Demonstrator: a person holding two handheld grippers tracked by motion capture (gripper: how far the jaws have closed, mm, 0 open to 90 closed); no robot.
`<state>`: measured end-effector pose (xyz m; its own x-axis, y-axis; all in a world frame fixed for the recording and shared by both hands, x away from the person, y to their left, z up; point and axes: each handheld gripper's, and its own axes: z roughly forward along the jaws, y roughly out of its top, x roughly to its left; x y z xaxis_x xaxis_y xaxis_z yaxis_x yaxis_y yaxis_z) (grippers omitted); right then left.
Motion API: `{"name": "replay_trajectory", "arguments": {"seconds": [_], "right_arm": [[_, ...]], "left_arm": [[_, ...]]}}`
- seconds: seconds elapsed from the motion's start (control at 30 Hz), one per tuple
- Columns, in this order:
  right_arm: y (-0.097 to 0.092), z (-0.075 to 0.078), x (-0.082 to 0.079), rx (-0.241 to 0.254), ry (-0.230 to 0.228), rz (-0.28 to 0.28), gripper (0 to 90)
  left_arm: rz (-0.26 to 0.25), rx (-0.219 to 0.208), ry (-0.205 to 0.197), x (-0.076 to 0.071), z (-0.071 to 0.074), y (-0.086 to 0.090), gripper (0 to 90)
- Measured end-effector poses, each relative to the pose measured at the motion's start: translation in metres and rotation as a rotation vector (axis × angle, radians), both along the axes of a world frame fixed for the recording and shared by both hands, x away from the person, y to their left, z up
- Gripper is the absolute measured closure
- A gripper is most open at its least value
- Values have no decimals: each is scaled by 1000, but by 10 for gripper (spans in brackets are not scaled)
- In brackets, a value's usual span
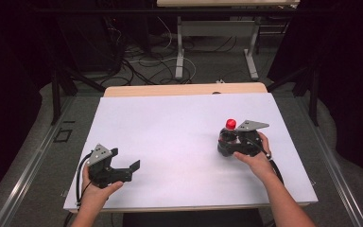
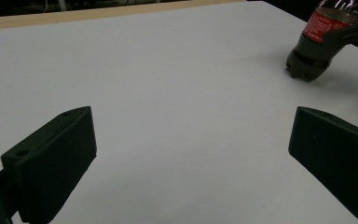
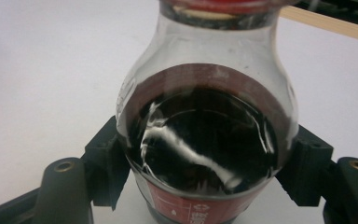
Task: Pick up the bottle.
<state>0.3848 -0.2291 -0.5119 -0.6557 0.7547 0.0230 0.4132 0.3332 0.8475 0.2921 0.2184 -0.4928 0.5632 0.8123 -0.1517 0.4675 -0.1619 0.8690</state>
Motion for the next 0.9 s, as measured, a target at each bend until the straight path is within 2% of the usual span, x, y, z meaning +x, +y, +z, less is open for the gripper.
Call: {"name": "replay_trajectory", "arguments": {"seconds": [0.27, 0.43, 0.53, 0.63, 0.8, 0.9], "right_arm": [[27, 20, -28, 36, -31, 127, 288], [45, 29, -45, 27, -68, 193, 288], [54, 33, -54, 32, -73, 215, 289], [61, 34, -61, 55, -56, 262, 288], [71, 32, -70, 53, -60, 307, 288], [76, 30, -73, 37, -40, 336, 289]], "left_arm": [[-61, 21, -3, 1, 7, -19, 9], [-124, 31, -7, 2, 14, -36, 25], [-165, 35, -20, 2, 21, -49, 36], [-203, 39, -41, 2, 29, -61, 63], [-279, 13, -53, 1, 42, -80, 93], [-339, -14, -57, 3, 50, -90, 115]]}}
